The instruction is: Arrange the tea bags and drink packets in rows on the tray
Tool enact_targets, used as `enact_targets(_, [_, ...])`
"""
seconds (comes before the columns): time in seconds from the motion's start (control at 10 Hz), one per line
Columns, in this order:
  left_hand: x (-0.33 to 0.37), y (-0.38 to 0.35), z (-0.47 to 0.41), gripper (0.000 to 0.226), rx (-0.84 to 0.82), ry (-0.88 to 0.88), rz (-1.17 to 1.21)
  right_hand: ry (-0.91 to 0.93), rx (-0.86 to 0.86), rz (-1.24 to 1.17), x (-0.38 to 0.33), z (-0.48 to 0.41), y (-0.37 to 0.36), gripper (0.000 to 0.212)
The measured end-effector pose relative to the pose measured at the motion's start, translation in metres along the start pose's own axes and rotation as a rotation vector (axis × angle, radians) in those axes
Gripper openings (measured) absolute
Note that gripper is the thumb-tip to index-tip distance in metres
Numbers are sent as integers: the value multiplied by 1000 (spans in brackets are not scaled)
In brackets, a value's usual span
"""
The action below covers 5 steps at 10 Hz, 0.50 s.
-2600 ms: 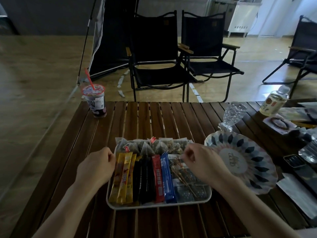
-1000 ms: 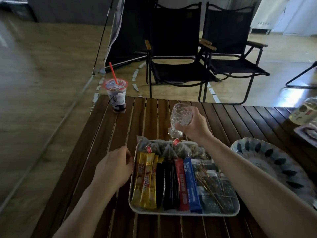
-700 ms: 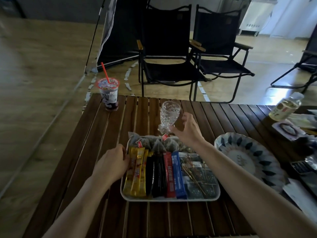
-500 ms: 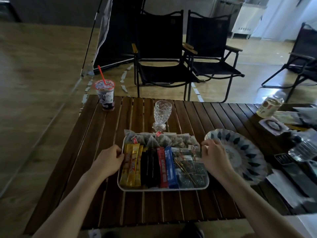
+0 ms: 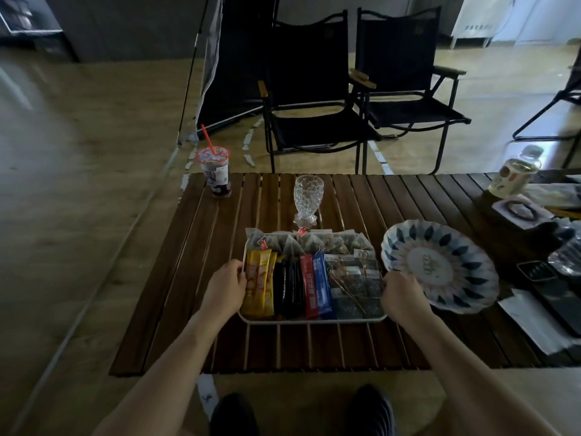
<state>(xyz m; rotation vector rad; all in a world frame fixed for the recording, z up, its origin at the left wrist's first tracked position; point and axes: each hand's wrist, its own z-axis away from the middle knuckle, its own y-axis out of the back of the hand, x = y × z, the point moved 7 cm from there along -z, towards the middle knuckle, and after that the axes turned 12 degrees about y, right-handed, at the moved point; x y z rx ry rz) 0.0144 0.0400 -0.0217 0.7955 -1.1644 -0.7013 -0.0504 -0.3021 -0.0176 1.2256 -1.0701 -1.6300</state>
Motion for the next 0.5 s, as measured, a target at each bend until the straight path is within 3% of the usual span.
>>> enact_targets(0.3, [-4, -8, -1, 23, -14, 55, 12, 22, 75, -26, 1, 6, 2, 10])
enact_targets(0.4, [-9, -7, 3, 36, -56, 86, 6, 73, 190, 44, -7, 11, 15, 7])
enact_targets(0.5, [-9, 7, 26, 47, 12, 43, -61, 166, 231, 72, -17, 21, 24, 7])
